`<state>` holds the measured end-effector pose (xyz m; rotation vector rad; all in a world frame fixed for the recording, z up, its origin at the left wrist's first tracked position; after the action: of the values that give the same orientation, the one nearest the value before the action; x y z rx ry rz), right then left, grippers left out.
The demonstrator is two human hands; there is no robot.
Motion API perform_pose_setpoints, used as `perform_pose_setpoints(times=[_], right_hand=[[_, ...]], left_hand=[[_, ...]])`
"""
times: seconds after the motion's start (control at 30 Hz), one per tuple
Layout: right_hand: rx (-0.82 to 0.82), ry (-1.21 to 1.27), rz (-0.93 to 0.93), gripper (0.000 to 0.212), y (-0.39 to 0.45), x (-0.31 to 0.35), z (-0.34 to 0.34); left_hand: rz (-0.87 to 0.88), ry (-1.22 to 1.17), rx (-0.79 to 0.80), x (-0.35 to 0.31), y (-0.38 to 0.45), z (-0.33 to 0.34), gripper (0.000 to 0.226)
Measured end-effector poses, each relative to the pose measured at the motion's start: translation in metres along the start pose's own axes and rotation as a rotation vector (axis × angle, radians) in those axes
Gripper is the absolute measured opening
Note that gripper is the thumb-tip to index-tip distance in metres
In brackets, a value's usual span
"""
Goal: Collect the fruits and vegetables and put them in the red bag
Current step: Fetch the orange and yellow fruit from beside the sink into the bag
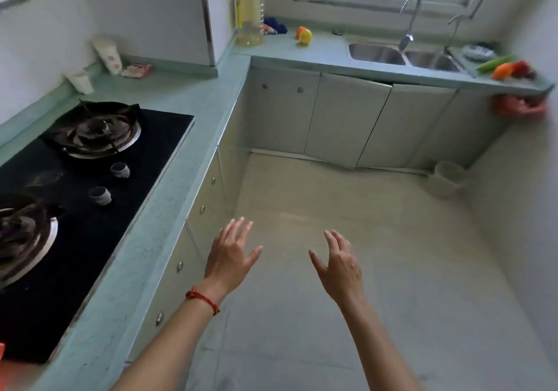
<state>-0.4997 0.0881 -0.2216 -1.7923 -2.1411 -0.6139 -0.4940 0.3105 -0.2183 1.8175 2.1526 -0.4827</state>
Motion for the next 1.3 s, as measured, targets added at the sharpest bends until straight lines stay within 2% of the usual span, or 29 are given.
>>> perform_pose_setpoints(times=[0.27,0.73,1.03,1.17,1.3], right_hand=[[-0.052,-0.006,-0.008,0.058,0.043,-0.018,-0.003],[-0.077,-0.078,-0.037,0.062,0.198,-0.051,0.005],[-0.082,-0.251,-0.116,0.052,0.332,-0.109,-0.005],[-0.039,-0.288,-0.131,0.056,0.4,-0.134,-0.023],[-0.042,-0.296,-0.155,0.057,0.467,-0.155,-0.041]], left_hand=[[0.066,0.013,-0.019,-0.027,0.053,0.005,0.084],[0.092,0.053,0.02,-0.043,0.215,0.009,0.091],[0.08,0.101,-0.004,-0.095,0.342,0.029,0.084],[0.06,0.124,-0.015,-0.133,0.405,0.029,0.089],[0.044,0.115,-0.068,-0.164,0.468,0.023,0.083]])
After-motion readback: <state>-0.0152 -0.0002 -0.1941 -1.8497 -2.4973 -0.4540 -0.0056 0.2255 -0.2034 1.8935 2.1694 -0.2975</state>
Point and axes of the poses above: each hand's wrist, its own y-axis towards the middle knuckle, its own z-axis out of the palm, x = y × z, the point moved 5 cm from there along y, towards the middle knuckle, and after that the axes turned 13 degrees about -z, right-handed, at the moved point
